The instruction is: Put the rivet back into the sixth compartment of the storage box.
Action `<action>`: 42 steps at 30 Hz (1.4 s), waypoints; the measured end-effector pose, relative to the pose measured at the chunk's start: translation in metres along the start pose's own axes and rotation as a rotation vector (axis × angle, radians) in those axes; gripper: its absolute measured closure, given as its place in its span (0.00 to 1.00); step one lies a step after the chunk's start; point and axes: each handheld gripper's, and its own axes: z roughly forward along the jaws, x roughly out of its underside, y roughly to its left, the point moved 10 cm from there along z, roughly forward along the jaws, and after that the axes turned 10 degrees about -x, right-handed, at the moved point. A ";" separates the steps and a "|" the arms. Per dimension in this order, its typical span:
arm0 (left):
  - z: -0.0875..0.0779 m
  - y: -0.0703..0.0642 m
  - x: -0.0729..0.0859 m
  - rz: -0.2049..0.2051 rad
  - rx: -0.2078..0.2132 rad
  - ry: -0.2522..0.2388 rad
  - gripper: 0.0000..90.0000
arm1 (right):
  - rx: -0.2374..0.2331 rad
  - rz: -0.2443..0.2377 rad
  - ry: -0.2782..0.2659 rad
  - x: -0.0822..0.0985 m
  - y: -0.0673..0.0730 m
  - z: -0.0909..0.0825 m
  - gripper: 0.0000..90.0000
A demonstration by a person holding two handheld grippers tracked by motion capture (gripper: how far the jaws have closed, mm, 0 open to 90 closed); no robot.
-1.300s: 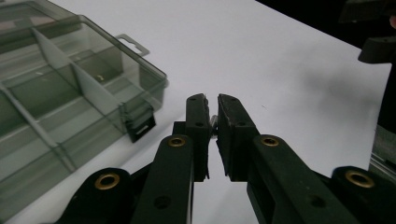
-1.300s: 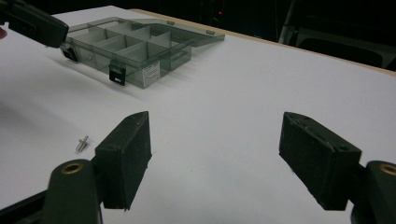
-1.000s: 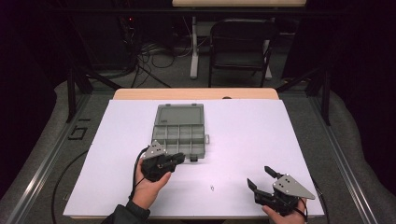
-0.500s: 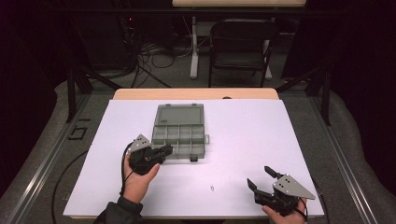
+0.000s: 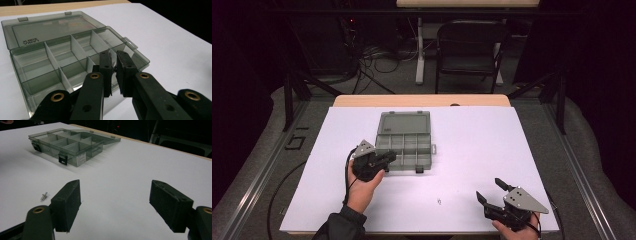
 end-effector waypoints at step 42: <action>0.022 0.013 0.020 0.003 -0.050 0.087 0.92 | -0.001 -0.001 -0.001 0.000 0.000 0.000 0.28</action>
